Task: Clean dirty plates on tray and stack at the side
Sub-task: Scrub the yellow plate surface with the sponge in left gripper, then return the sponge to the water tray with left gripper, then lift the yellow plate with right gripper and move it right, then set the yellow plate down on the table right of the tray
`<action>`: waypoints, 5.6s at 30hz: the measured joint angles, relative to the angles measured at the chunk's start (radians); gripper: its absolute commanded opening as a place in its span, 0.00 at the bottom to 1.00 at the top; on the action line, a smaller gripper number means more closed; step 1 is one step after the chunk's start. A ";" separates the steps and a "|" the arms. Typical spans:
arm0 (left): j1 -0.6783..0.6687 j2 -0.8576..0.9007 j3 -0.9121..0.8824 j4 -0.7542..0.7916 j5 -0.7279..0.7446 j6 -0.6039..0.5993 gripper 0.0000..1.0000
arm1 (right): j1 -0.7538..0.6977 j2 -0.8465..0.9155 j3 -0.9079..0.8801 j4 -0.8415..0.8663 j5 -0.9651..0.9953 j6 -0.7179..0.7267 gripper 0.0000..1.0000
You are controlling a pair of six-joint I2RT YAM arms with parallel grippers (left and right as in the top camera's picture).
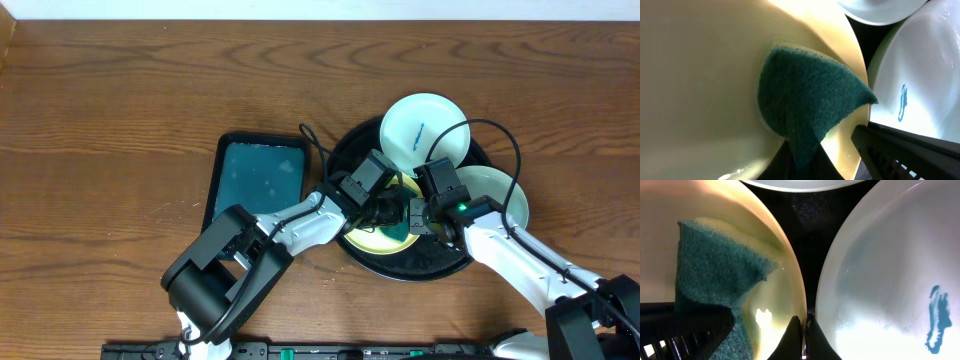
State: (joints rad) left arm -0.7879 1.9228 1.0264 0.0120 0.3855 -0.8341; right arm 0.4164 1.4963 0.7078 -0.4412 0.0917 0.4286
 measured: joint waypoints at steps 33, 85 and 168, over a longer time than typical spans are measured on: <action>0.134 -0.356 0.169 -0.865 -0.639 0.184 0.08 | 0.005 0.000 0.004 0.000 -0.088 -0.001 0.01; 0.420 -0.831 -0.093 -0.794 -0.433 0.390 0.84 | 0.616 -0.190 0.253 -0.232 1.044 -0.302 0.01; 0.420 -0.831 -0.093 -0.794 -0.421 0.390 0.84 | -0.833 -0.253 0.274 -0.462 -0.224 -0.163 0.54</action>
State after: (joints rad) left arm -0.3679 1.0920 0.9329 -0.7822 -0.0353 -0.4442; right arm -0.4164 1.2430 0.9821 -0.9035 -0.1326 0.2653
